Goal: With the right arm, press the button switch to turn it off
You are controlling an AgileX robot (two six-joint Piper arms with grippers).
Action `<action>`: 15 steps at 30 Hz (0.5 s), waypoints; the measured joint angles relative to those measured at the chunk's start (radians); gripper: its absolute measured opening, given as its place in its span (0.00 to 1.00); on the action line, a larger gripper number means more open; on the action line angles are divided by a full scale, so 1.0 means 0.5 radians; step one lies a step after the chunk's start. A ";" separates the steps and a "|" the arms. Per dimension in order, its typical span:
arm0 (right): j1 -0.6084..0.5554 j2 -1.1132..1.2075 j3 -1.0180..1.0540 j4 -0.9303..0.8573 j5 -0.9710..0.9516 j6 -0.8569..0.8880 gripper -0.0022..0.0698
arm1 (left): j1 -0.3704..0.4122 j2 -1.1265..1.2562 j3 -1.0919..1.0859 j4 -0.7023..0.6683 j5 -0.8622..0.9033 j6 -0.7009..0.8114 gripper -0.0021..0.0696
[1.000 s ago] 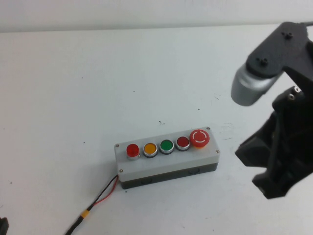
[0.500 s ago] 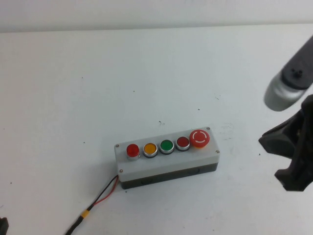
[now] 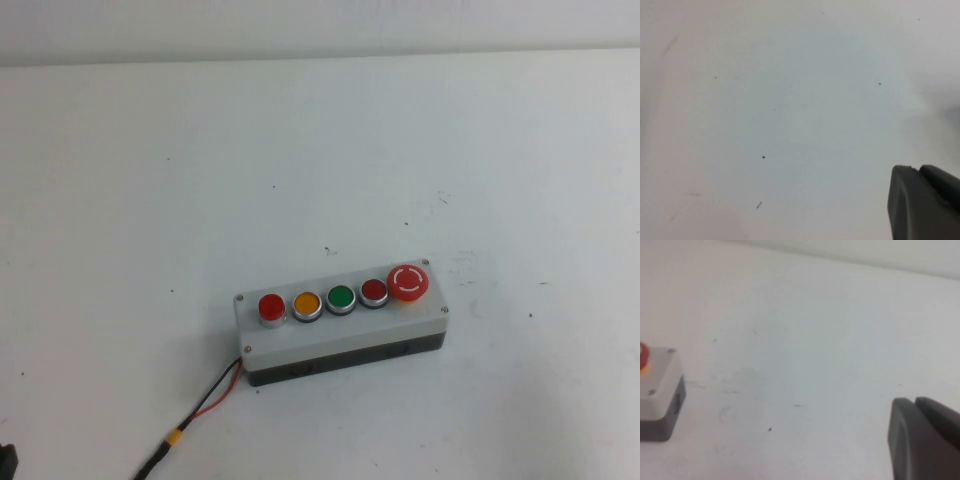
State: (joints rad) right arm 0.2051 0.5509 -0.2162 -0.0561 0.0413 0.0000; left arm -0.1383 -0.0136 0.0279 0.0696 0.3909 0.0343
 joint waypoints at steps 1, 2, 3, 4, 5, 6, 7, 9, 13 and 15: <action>-0.054 -0.082 0.091 0.004 -0.083 0.026 0.01 | 0.000 0.000 0.000 0.000 0.000 0.000 0.03; -0.092 -0.147 0.156 0.024 -0.138 0.052 0.01 | 0.000 0.000 0.000 0.000 0.000 0.000 0.03; -0.136 -0.227 0.227 0.054 -0.199 0.083 0.01 | 0.000 0.000 0.000 0.000 0.000 0.000 0.03; -0.176 -0.305 0.287 0.084 -0.240 0.100 0.01 | 0.000 0.000 0.000 0.000 0.000 0.000 0.03; -0.204 -0.380 0.338 0.112 -0.260 0.115 0.01 | 0.000 0.000 0.000 0.000 0.000 0.000 0.03; -0.237 -0.449 0.381 0.112 -0.273 0.124 0.01 | 0.000 0.000 0.000 0.000 0.000 0.000 0.03; -0.255 -0.513 0.421 0.131 -0.285 0.129 0.01 | 0.000 0.000 0.000 0.000 0.000 0.000 0.03; -0.267 -0.616 0.467 0.144 -0.288 0.129 0.01 | 0.000 0.000 0.000 0.000 0.000 0.000 0.03; -0.270 -0.802 0.482 0.149 -0.149 0.132 0.01 | 0.000 0.000 0.000 0.000 0.000 0.000 0.03; -0.270 -0.890 0.482 0.149 -0.027 0.133 0.01 | 0.000 0.000 0.000 0.000 0.000 0.000 0.03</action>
State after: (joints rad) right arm 0.0699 0.1061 0.0246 0.0186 0.0275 0.0667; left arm -0.1383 -0.0136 0.0279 0.0696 0.3909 0.0343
